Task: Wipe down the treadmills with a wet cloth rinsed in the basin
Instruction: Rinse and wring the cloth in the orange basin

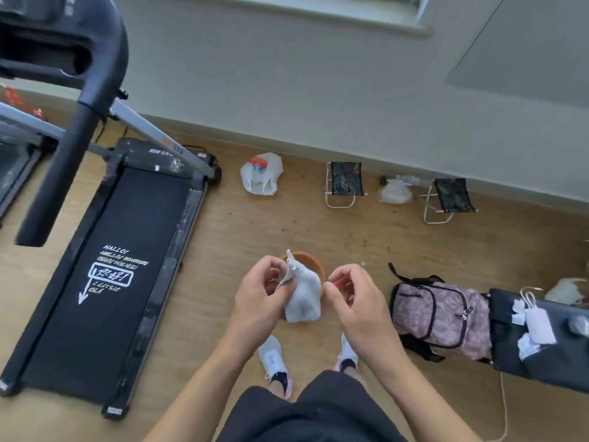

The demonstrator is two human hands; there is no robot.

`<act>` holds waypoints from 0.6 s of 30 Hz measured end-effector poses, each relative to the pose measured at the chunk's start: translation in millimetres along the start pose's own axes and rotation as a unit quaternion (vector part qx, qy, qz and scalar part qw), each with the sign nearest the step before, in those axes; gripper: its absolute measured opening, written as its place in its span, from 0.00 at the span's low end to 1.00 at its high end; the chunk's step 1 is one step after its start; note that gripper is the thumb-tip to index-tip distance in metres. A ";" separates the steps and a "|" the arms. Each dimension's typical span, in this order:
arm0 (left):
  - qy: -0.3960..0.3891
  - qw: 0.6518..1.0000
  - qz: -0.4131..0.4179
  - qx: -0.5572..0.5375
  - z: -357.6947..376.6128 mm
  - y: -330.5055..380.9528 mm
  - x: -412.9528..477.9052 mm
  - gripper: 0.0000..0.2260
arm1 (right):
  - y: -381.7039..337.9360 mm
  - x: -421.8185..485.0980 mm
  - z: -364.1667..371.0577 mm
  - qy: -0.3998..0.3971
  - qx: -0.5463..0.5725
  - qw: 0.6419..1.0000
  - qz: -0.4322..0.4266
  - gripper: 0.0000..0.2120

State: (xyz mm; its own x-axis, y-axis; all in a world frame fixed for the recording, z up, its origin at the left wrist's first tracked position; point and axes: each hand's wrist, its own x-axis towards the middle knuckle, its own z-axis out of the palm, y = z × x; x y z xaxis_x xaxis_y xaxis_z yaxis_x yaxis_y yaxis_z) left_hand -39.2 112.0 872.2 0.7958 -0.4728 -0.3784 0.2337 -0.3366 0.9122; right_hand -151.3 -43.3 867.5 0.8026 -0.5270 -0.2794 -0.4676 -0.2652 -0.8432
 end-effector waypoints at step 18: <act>0.110 0.991 0.038 0.063 48.5 36.8 -35.8 0.10 | -8.1 23.1 -45.3 -0.168 0.136 0.976 0.037 0.09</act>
State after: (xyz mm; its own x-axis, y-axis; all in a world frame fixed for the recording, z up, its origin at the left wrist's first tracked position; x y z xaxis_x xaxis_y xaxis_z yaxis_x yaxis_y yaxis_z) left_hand -86.2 77.1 911.7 0.9146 -0.3158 -0.2526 0.1072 -0.4129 0.9044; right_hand -145.8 -89.9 888.6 0.8678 -0.2298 -0.4406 -0.4503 0.0112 -0.8928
